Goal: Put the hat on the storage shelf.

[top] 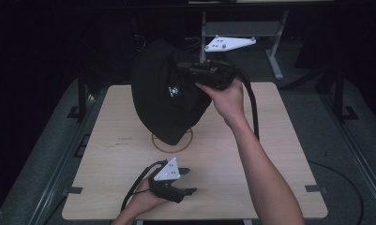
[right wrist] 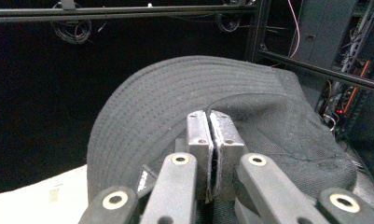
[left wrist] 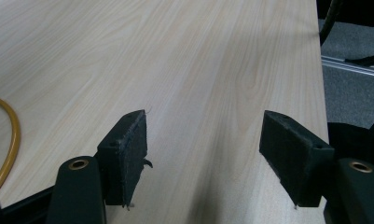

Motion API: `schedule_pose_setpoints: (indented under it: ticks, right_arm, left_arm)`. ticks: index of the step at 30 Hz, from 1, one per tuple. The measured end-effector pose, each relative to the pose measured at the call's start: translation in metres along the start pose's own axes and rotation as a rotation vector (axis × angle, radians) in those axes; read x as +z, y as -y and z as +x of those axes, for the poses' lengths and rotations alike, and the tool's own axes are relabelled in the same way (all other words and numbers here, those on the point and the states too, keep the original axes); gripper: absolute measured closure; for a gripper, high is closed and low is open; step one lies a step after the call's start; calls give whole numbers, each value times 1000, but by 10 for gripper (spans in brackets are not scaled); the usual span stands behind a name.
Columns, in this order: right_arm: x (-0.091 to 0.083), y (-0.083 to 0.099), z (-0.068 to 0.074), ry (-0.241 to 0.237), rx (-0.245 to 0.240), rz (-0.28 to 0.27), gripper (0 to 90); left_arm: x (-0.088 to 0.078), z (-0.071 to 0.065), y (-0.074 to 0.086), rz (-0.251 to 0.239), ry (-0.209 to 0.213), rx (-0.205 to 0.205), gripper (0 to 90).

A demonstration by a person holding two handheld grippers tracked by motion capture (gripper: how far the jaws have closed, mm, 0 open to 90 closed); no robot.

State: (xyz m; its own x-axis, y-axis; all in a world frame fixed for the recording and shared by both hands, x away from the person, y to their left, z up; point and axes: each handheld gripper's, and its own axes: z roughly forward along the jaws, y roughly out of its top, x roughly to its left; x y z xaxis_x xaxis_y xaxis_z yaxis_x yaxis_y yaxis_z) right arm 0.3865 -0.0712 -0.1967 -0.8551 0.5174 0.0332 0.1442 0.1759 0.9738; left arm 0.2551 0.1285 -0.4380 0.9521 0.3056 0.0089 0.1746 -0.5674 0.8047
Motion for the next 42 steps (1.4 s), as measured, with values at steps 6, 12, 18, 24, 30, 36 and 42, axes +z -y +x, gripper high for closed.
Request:
schedule_pose_setpoints:
  ticks: [6,12,18,24,30,36,42]
  right_arm:
    - [15,-1,0,-4,8,19,874]
    - [31,-3,2,-8,0,45,874]
    - [43,-2,1,0,5,69,874]
    - [55,1,0,-3,12,101,874]
    - [65,3,-1,-4,26,123,873]
    - [76,4,0,1,18,157,873]
    - [88,5,3,12,-2,189,872]
  left_arm:
    - [1,0,0,-2,7,-5,316]
    - [0,0,0,-10,6,-5,316]
    - [1,-2,0,-3,18,3,316]
    - [1,-2,-1,-5,24,3,316]
    - [2,-3,-1,-4,29,4,316]
    - [2,-4,-1,-8,30,1,316]
    - [2,-4,-2,-9,30,4,316]
